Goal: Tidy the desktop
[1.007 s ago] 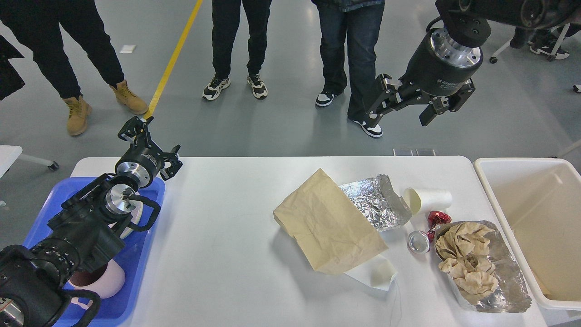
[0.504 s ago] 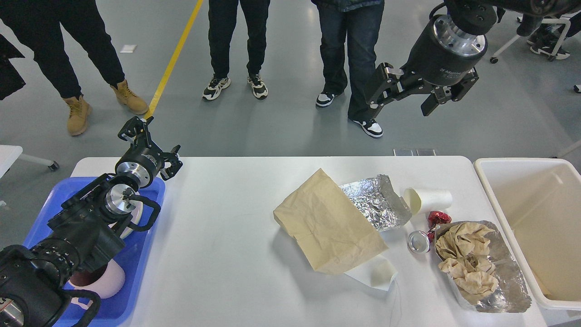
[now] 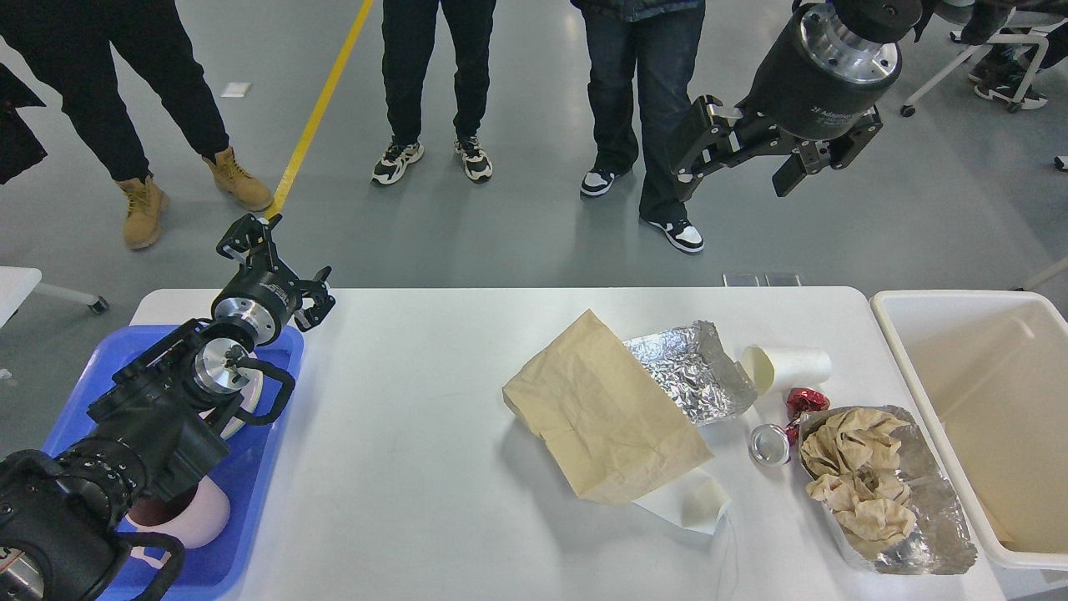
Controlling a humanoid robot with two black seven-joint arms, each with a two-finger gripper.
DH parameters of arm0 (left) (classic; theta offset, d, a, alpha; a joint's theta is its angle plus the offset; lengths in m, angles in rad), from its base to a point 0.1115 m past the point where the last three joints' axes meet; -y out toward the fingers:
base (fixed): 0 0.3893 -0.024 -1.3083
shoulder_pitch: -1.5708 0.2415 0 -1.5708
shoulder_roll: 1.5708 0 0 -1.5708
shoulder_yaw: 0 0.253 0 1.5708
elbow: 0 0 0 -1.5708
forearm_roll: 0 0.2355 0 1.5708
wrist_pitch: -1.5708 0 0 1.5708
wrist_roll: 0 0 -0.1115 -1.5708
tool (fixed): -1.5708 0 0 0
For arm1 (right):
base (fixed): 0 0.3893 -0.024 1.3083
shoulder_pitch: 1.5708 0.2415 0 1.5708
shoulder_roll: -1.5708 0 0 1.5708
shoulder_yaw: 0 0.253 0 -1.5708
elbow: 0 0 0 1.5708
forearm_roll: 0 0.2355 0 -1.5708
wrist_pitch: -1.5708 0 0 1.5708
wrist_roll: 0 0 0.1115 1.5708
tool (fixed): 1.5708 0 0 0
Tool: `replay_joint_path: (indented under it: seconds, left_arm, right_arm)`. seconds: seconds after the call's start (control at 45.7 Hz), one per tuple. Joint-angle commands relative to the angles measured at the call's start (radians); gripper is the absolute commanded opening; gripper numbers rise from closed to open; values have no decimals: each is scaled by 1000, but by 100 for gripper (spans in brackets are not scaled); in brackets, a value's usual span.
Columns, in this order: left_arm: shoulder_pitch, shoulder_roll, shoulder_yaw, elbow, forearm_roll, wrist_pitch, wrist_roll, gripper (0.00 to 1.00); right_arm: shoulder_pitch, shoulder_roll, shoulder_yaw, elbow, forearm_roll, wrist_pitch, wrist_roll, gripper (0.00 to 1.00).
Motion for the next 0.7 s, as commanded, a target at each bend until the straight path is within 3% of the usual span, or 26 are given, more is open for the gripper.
replay_joint_path:
  seconds: [0.0, 0.679]
  left_arm:
    - [0, 0, 0, -1, 0, 0, 0, 97]
    - [0, 0, 0, -1, 0, 0, 0, 97]
  right_arm:
    - [0, -4, -14, 0, 0, 0, 0, 100]
    - [0, -6, -16, 0, 0, 0, 0, 100]
